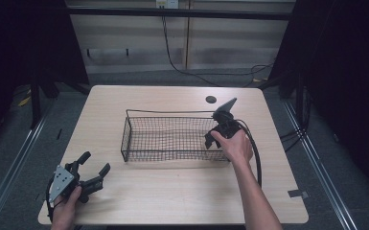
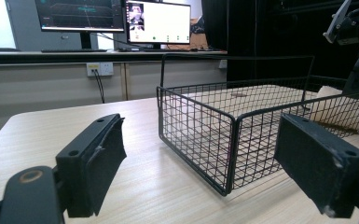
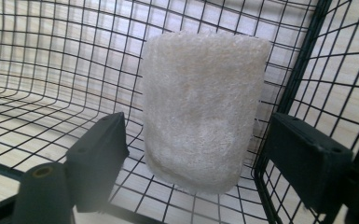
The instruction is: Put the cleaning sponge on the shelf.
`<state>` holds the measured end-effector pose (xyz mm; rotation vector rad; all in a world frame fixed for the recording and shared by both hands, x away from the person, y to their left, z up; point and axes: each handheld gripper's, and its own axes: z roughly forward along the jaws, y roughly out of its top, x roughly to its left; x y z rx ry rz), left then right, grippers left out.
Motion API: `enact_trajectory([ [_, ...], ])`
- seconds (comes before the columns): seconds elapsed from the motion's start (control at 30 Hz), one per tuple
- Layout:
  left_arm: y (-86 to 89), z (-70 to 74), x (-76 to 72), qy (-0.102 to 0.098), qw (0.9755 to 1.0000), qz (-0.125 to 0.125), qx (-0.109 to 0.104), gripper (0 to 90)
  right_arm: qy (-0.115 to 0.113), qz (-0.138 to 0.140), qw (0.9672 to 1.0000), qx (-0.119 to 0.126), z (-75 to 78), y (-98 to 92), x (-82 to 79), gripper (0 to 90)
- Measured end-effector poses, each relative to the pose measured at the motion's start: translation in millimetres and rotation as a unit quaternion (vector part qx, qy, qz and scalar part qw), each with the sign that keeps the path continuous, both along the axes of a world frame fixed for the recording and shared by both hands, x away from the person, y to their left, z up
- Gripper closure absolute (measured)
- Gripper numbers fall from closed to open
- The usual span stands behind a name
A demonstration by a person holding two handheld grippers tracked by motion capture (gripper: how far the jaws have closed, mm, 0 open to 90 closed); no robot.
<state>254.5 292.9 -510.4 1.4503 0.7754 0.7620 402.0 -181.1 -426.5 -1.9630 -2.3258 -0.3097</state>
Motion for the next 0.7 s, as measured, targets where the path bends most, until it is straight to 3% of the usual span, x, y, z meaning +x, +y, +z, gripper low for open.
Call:
enact_trajectory([
  [0.2, -0.2, -0.1, -0.2, 0.001, 1.0, 0.001, -0.001, 15.7, -0.009, 0.01, 0.9998, 0.012, 3.6, -1.9, -1.6, 15.8],
  [0.7, -0.1, -0.1, -0.1, 0.002, 1.0, -0.001, -0.001, 15.7, -0.044, 0.023, 0.9979, 0.043, 23.4, -14.1, -10.8, 17.4],
])
